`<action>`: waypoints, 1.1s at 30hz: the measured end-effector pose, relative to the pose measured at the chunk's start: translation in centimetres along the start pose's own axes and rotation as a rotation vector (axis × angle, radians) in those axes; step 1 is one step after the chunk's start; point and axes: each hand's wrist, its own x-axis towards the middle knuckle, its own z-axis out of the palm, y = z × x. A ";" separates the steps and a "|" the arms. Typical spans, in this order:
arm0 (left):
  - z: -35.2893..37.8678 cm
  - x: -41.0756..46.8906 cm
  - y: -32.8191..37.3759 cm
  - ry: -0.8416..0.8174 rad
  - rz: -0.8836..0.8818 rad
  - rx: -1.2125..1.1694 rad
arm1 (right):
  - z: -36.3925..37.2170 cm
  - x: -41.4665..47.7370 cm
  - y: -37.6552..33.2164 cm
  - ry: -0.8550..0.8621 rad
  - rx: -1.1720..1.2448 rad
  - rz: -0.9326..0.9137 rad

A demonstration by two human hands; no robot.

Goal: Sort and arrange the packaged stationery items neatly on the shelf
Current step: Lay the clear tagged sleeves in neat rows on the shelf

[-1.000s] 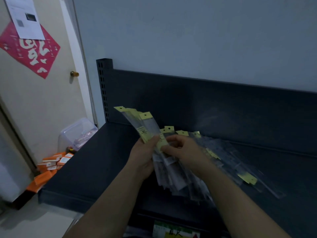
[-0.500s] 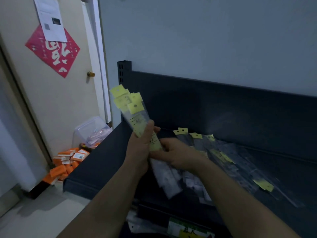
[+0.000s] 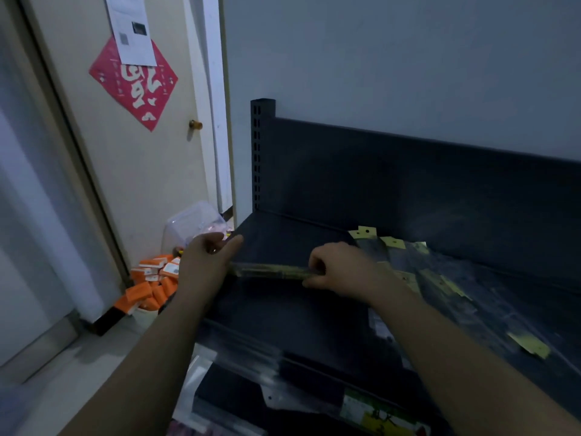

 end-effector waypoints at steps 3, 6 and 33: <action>0.4 0.5 0.6 -0.007 0.107 0.138 | -0.3 0.0 1.1 0.028 0.027 0.040; 1.6 0.6 1.7 -0.097 0.088 0.121 | -0.3 0.2 1.3 0.038 0.060 0.019; 4.6 9.6 1.8 -0.745 0.476 0.622 | 1.6 0.5 5.3 0.172 0.564 0.418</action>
